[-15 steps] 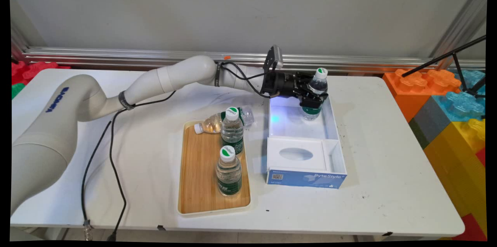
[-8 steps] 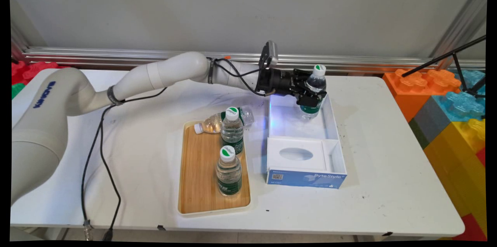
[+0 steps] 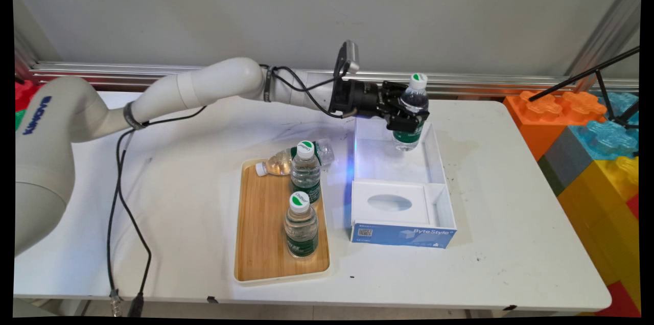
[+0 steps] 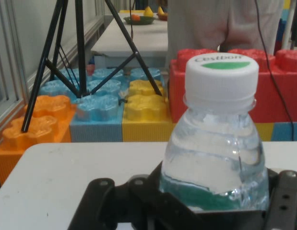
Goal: Place the picked object on the tray
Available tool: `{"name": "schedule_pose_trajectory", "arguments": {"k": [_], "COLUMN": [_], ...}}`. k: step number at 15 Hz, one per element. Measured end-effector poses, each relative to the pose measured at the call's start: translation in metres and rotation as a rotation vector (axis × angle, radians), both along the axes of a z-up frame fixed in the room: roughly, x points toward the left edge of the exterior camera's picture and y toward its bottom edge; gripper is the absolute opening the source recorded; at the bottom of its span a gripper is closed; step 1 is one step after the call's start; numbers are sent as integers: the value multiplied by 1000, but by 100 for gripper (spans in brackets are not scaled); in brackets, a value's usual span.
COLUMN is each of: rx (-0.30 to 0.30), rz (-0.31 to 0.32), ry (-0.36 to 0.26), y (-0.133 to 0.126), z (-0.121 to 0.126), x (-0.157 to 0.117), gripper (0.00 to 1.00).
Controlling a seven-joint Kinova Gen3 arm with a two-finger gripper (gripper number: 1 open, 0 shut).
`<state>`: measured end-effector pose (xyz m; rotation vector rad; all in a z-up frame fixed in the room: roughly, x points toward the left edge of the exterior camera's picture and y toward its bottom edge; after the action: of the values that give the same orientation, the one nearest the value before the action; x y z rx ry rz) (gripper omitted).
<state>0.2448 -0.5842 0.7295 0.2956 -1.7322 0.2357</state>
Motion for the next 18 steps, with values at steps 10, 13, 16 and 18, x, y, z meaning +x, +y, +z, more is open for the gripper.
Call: {"name": "schedule_pose_trajectory", "arguments": {"k": [10, 13, 16, 18], "rx": [-1, 2, 8, 14], "rz": [14, 21, 28, 31], "ry": [17, 19, 23, 24], "y": [26, 34, 42, 50], "z": [51, 64, 76, 84], "x": [27, 37, 48, 56], "gripper": [0, 0, 0, 0]}}
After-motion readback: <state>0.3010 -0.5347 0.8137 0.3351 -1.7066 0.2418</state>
